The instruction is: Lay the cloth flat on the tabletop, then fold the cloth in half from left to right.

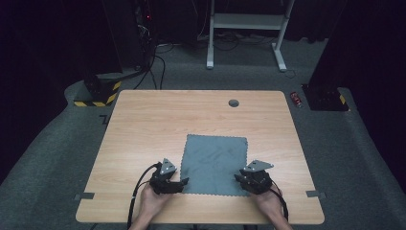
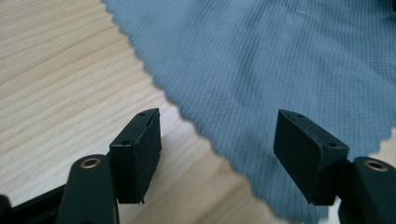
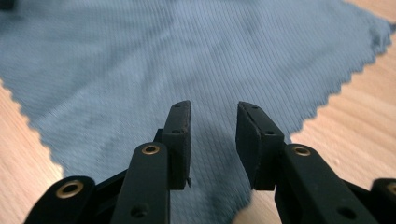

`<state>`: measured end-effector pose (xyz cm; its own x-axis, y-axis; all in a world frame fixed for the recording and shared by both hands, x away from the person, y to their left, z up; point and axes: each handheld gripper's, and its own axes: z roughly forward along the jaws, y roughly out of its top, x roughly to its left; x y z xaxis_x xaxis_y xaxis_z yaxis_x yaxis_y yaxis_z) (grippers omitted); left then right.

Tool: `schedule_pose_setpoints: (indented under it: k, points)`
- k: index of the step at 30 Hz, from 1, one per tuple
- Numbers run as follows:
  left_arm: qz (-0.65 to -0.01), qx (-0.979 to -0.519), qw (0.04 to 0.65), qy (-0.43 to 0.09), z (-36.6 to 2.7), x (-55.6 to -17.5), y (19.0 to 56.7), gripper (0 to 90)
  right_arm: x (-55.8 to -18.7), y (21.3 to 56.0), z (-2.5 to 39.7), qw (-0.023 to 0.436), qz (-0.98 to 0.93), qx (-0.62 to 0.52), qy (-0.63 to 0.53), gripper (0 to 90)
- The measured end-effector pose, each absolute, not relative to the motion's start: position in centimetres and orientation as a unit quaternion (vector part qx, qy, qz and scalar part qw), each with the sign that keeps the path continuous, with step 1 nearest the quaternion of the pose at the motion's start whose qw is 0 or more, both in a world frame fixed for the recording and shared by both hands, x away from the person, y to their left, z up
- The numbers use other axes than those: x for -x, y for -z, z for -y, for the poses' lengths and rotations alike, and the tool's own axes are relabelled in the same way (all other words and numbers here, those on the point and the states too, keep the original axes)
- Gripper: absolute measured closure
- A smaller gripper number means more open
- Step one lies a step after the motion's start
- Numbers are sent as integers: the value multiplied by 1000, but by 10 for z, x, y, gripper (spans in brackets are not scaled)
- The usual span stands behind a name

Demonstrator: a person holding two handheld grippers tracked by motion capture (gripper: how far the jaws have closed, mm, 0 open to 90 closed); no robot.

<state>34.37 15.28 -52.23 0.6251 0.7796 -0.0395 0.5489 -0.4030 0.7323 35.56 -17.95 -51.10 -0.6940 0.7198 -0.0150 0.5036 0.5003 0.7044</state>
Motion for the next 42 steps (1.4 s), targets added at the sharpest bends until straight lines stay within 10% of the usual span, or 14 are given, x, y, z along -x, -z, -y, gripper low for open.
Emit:
schedule_pose_setpoints:
  k: [42]
  points:
    - [-487,-782,356,-157,-150,-469,506,460,-330,520,33,85,-885,-222,-400,723]
